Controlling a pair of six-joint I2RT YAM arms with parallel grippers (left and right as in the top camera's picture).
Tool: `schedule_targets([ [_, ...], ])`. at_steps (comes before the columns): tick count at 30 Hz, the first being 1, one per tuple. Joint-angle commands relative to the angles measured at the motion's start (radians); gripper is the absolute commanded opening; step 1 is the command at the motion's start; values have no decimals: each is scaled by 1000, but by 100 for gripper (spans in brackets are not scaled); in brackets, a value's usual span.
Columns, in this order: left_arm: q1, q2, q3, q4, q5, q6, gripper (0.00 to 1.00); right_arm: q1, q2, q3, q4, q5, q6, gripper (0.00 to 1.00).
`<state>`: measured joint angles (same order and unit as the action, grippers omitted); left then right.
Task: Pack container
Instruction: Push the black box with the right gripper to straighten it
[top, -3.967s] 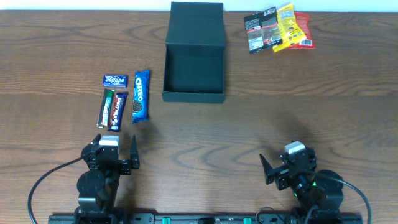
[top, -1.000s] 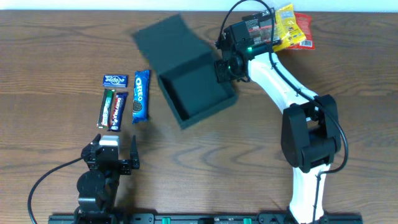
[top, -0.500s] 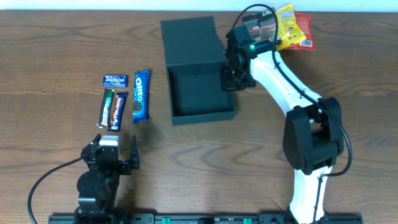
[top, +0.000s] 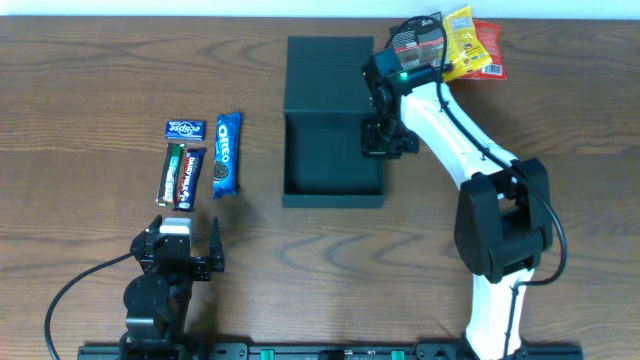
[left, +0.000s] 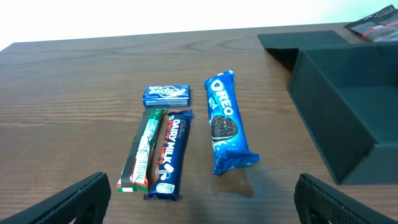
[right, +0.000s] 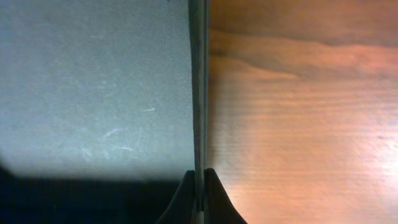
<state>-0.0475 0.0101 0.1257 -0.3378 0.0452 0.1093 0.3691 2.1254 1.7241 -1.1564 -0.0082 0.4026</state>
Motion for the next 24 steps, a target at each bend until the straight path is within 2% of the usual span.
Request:
schedule_targets([
  [1, 0, -6, -22, -8, -1, 14, 95, 7, 2, -30, -27, 60, 8, 2],
  [9, 0, -6, -22, -8, -1, 14, 95, 35, -77, -36, -68, 60, -46, 2],
  [15, 0, -6, -22, -8, -1, 14, 95, 56, -130, -98, -37, 61, -72, 2],
  [24, 0, -6, -22, -8, -1, 14, 95, 60, -142, -168, 16, -25, -41, 2],
])
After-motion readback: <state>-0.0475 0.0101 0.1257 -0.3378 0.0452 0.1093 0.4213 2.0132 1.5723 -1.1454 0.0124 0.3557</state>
